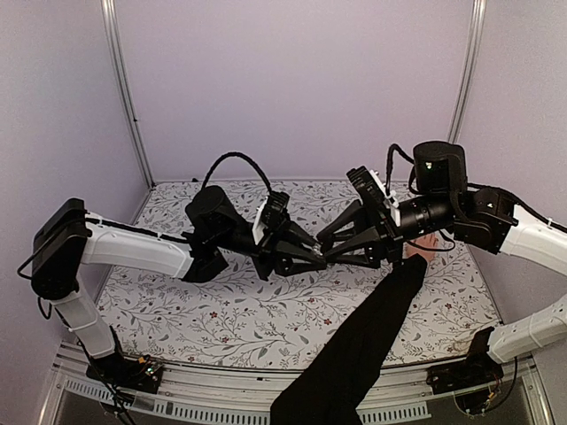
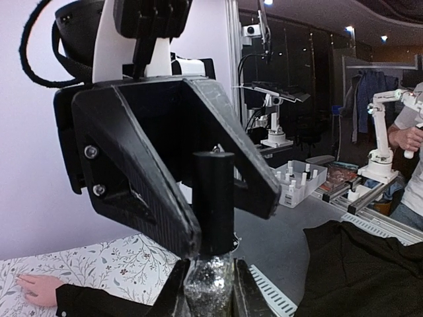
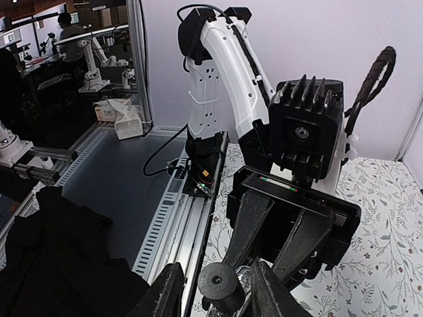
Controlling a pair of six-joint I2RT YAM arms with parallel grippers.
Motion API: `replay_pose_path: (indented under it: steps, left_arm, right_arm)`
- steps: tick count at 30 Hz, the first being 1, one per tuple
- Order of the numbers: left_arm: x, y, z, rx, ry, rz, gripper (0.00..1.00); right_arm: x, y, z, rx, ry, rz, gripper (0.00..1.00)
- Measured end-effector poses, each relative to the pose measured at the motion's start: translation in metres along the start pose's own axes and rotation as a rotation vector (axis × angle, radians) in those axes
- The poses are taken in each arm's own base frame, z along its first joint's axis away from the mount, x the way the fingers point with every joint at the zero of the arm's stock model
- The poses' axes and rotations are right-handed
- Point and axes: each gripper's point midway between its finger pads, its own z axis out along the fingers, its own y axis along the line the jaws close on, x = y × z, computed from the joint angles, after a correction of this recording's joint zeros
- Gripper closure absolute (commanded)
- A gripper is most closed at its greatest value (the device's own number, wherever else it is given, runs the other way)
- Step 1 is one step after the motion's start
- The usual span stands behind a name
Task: Paint the nails
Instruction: Screw the nail polish bottle.
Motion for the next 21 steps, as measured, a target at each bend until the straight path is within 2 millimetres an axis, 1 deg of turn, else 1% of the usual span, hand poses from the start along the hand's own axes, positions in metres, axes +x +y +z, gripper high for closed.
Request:
replay_pose_path:
  steps: [3, 7, 12, 21]
  left_arm:
    - [0.000, -0.001, 0.001, 0.012, -0.001, -0.005, 1.00]
    - [0.003, -0.003, 0.001, 0.026, 0.001, -0.015, 1.00]
    - [0.002, -0.002, 0.001, 0.021, 0.000, -0.025, 1.00]
    - [-0.002, 0.007, 0.000, -0.048, 0.000, 0.011, 1.00]
  right_arm:
    - [0.005, 0.001, 0.003, -0.015, 0.014, 0.002, 0.77]
    - [0.007, 0.000, 0.004, -0.016, 0.020, -0.001, 0.84]
    - [0.007, -0.001, 0.004, -0.008, 0.021, -0.027, 0.88]
    - [0.005, -0.010, 0.002, 0.040, 0.024, -0.034, 0.91]
